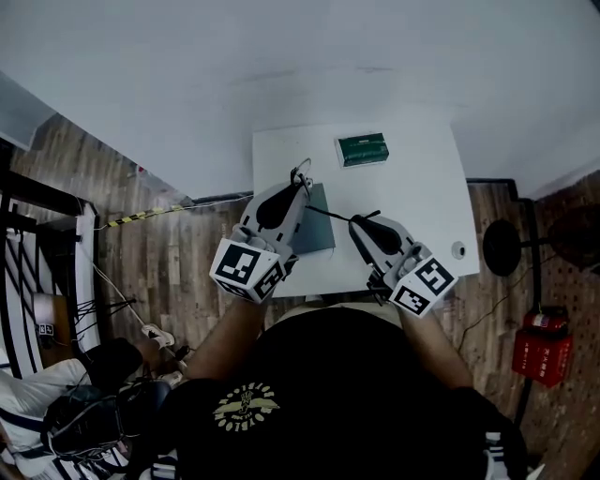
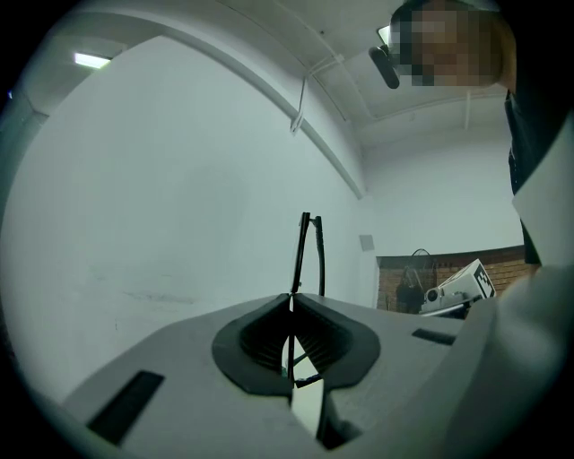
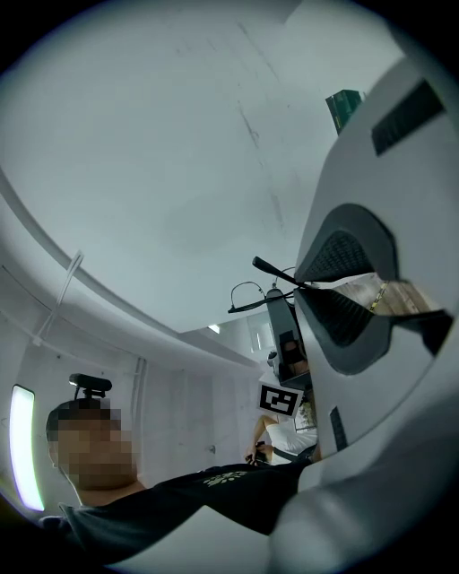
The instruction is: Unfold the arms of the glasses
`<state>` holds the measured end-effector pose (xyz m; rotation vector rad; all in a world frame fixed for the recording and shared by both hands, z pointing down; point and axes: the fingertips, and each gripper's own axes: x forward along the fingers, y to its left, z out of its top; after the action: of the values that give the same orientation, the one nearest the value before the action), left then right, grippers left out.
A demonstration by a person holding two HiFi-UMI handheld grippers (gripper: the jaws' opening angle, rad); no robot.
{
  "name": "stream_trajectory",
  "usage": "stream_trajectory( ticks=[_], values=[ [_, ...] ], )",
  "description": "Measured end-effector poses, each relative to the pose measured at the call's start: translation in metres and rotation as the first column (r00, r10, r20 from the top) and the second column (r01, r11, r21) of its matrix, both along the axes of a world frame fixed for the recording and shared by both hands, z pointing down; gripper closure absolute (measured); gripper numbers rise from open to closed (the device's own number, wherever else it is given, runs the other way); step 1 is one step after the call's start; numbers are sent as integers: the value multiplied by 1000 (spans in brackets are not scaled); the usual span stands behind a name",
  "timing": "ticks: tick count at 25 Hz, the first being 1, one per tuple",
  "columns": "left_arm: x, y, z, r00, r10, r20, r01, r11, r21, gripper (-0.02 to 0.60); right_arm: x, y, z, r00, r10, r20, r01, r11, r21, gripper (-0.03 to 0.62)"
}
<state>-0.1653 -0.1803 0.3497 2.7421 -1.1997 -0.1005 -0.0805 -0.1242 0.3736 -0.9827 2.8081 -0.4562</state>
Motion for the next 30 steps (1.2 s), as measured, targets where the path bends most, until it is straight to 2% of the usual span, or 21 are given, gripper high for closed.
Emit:
stream_trajectory(
  ticks=[12,21,22,26,30],
  values=[
    [-6,12,-16,998,30,-50,-30,1000,6,563,2,22,15,999,48,8,-48,998,-41,571],
    [1,22,-19,999,21,-42,-21,1000,12,563,11,31,30,999,18,38,-14,996,-83,566],
    [3,22,-18,999,15,-30,-14,1000,17,563,13,32,33,999,15,30,-12,996,-87,558],
    [5,22,-9,999,-37,15,36,999,29,563,31,32,40,1000,16,-7,-17,995,-100,455],
    [13,21,5,995,-78,69,77,997,25,563,75,26,41,995,80,-51,-85,992,-94,387]
  ],
)
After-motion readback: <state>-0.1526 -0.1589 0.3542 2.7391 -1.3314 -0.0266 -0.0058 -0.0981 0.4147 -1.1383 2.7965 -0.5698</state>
